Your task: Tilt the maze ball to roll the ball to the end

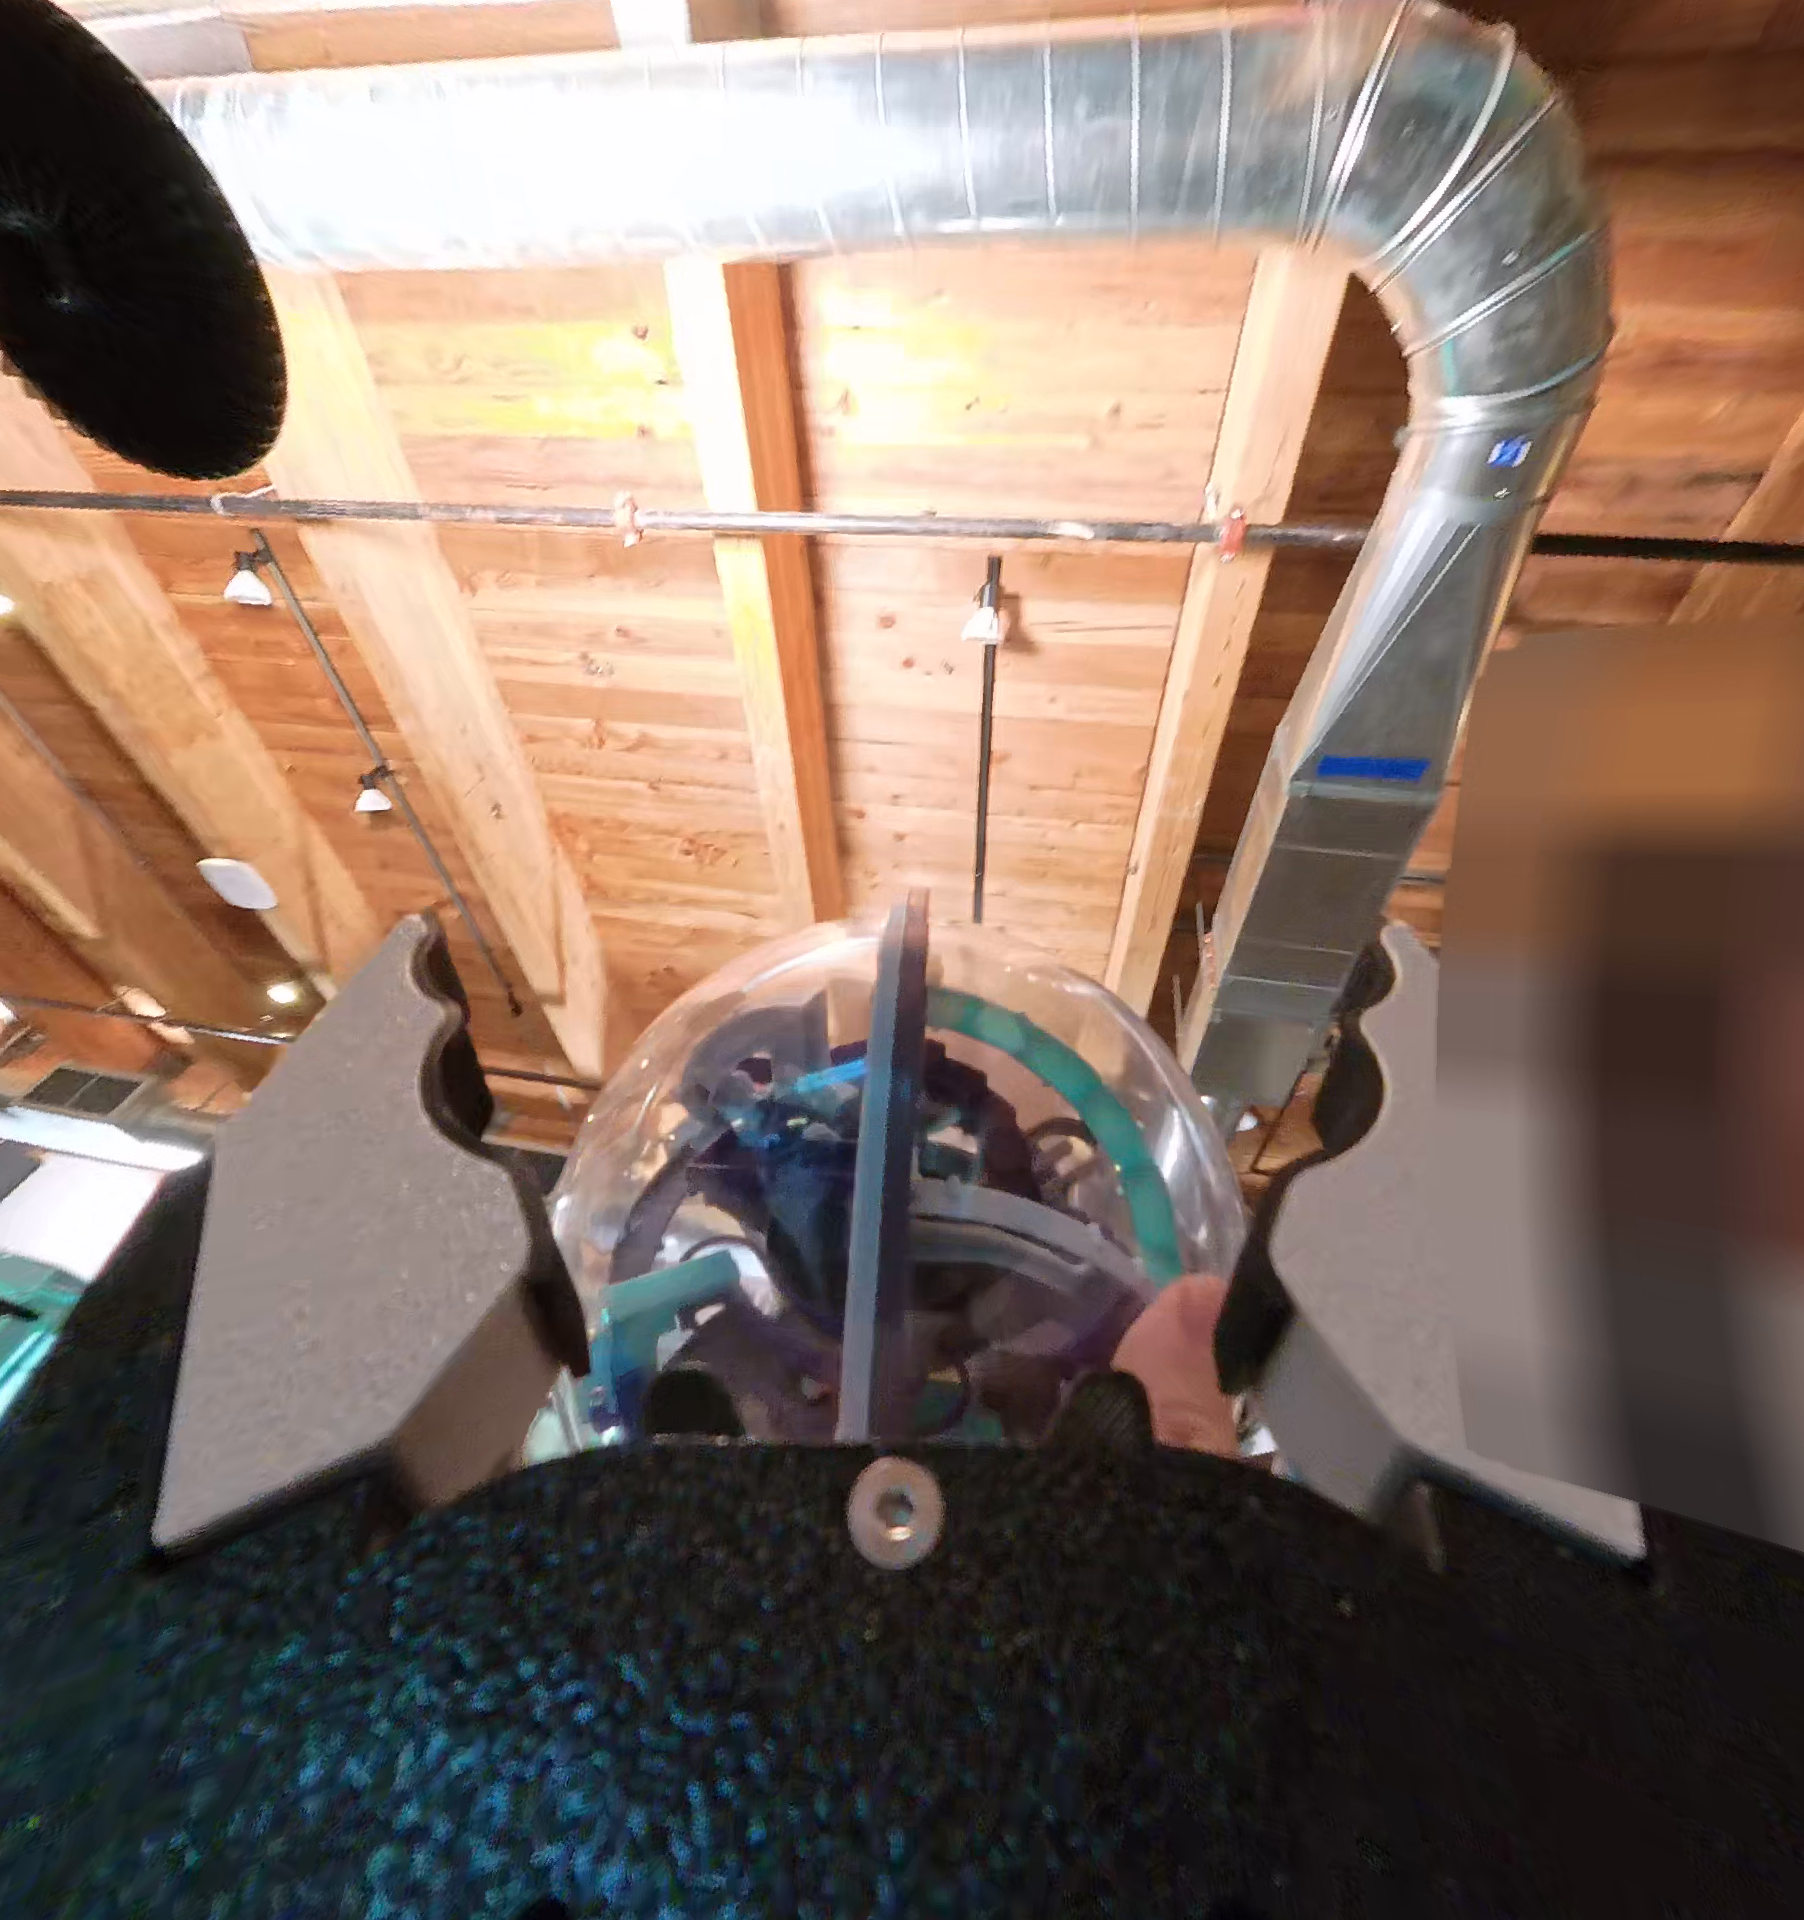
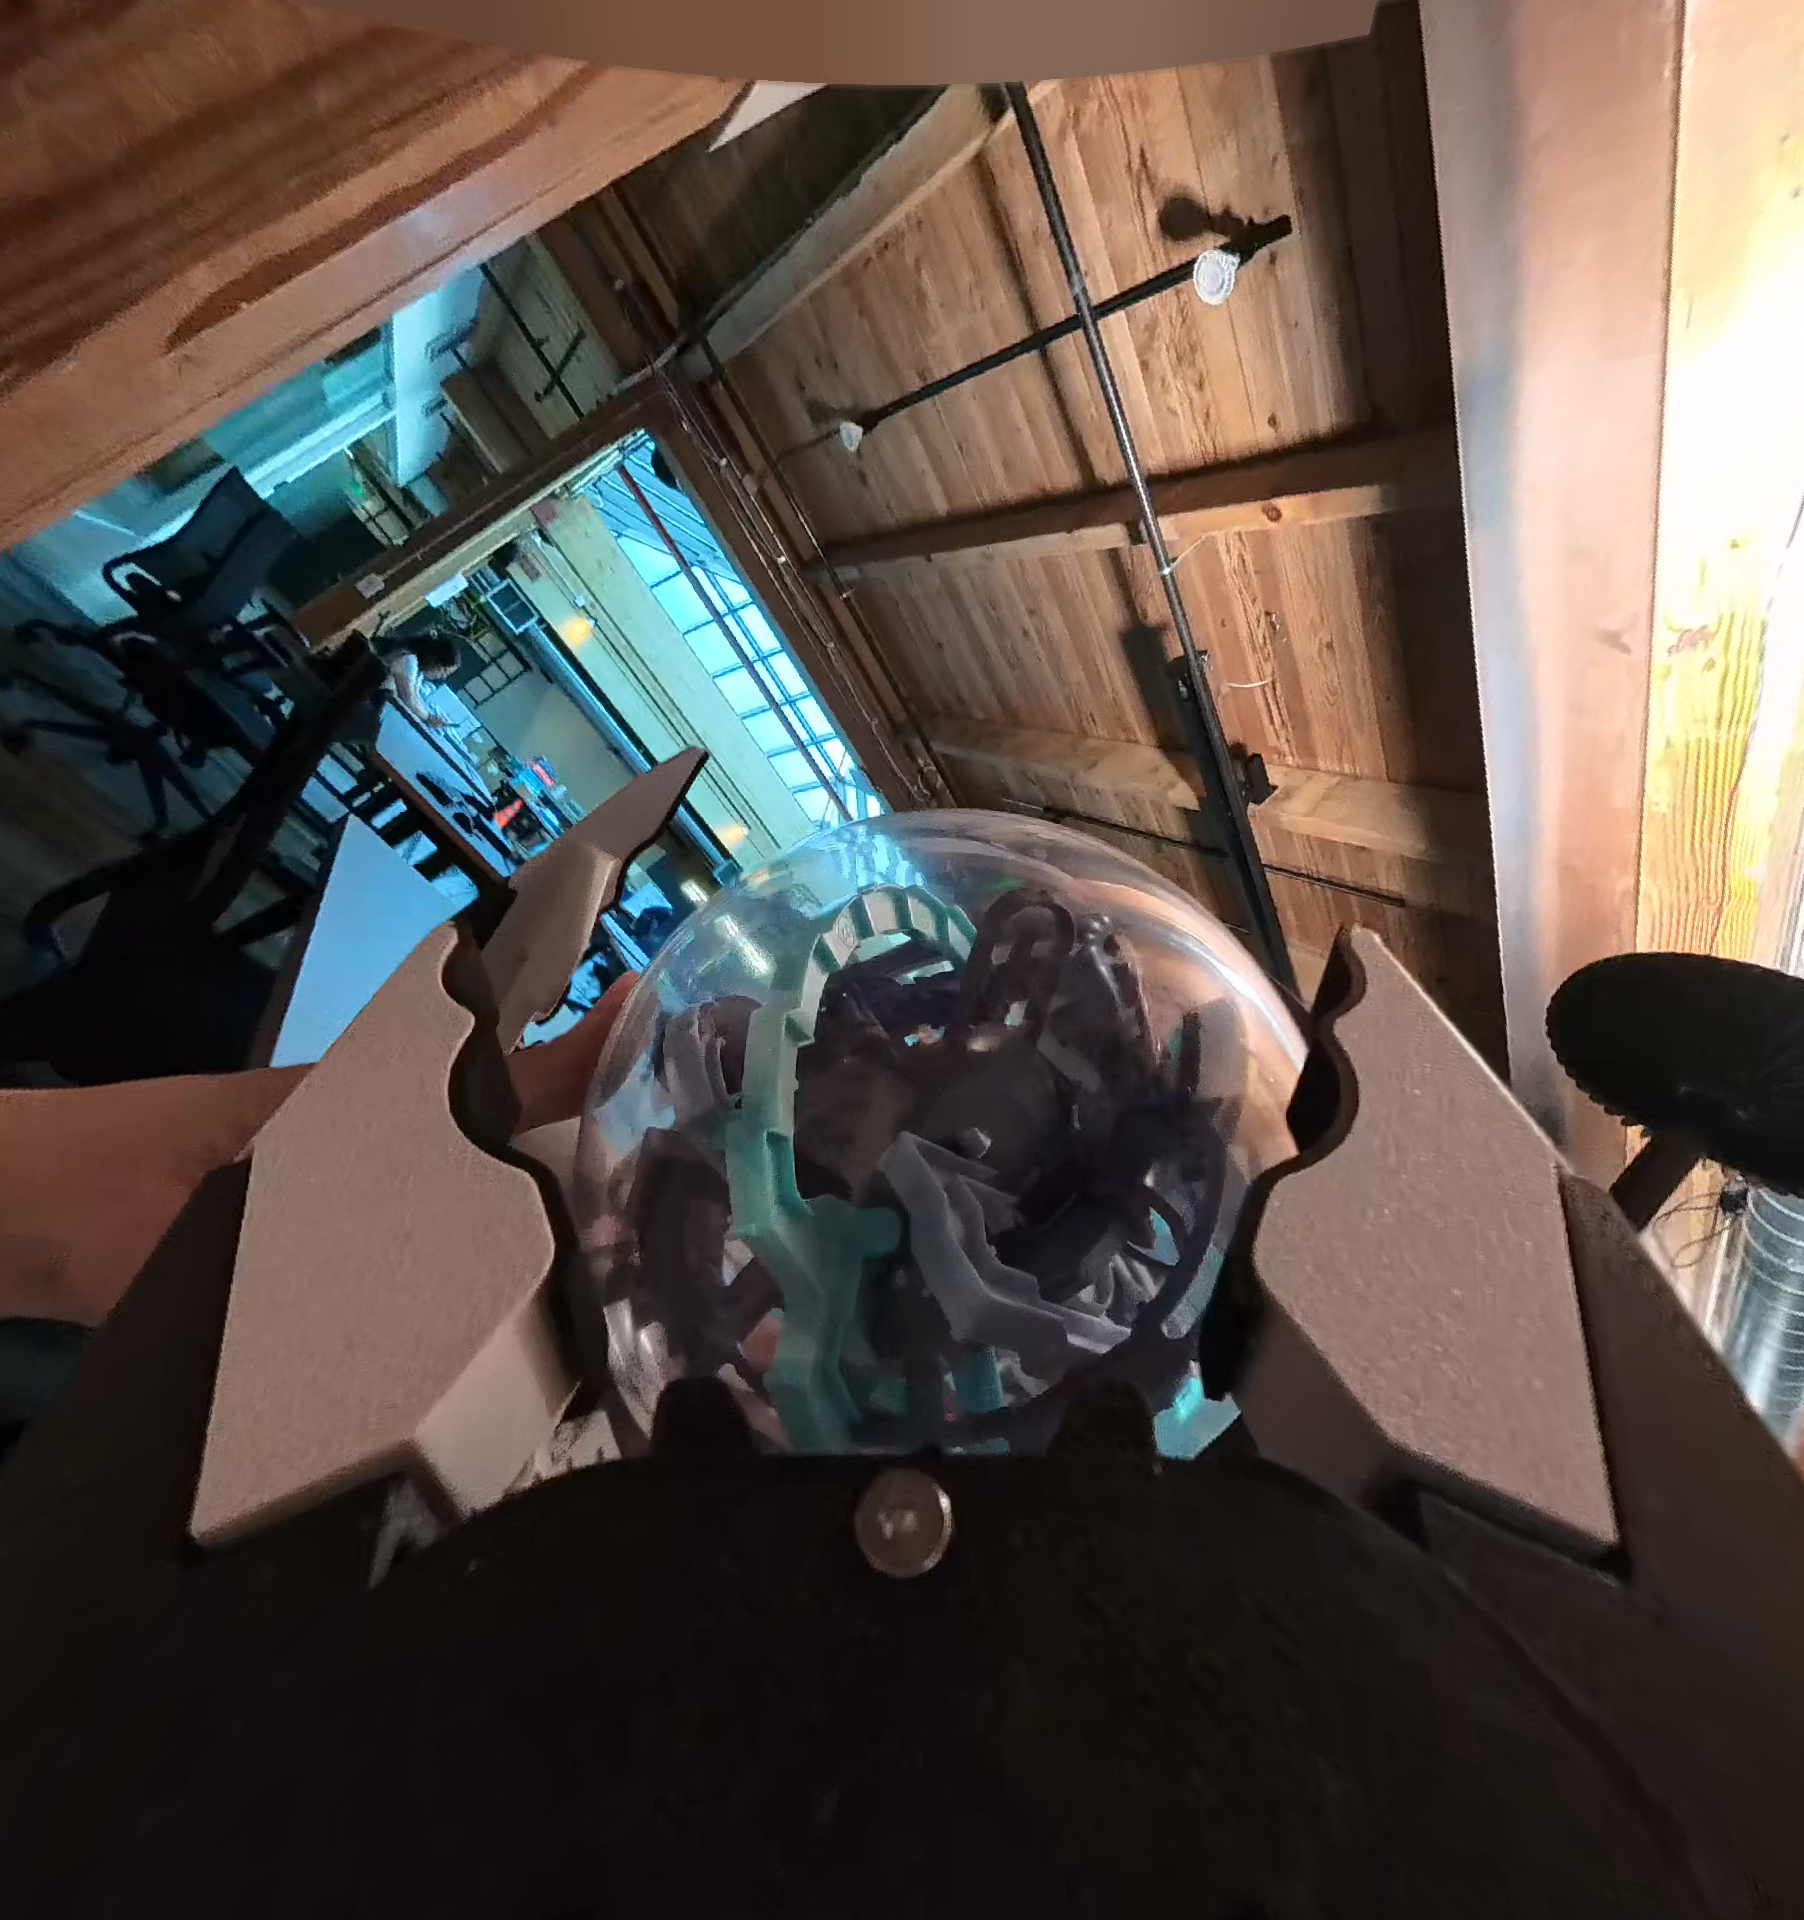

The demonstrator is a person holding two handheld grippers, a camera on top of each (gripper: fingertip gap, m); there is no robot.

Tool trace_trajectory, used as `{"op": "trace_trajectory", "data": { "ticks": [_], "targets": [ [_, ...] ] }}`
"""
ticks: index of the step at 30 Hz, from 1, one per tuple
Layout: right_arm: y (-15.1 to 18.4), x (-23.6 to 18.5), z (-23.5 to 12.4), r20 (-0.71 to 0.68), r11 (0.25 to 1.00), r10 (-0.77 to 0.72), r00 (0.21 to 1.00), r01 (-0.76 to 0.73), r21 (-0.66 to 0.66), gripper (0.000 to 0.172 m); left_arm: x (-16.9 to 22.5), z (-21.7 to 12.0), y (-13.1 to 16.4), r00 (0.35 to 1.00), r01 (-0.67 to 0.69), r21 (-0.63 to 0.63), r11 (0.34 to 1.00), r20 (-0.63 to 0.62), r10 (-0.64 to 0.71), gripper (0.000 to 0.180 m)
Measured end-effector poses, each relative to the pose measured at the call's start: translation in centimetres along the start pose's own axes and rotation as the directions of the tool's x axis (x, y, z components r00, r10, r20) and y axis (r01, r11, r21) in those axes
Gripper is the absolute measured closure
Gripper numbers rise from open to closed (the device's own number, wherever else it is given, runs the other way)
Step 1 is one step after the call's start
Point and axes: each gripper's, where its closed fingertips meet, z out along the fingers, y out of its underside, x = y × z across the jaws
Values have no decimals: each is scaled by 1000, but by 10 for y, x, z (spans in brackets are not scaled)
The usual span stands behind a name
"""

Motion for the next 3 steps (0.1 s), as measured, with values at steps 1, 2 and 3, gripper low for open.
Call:
{"op": "trace_trajectory", "data": {
  "ticks": [1,2,3],
  "targets": [
    [-1,-2,0,3,1000,-19,1000,19,-11,22,1,0,-1,1000,13,3,1000,-18,-13,24],
    [-1,-4,1,6,999,-40,999,40,-26,22,3,0,0,999,25,-1,1000,-39,-25,24],
    [-1,-6,1,12,997,-63,998,64,-41,22,5,0,1,997,33,-8,999,-65,-33,24]
  ]
}}
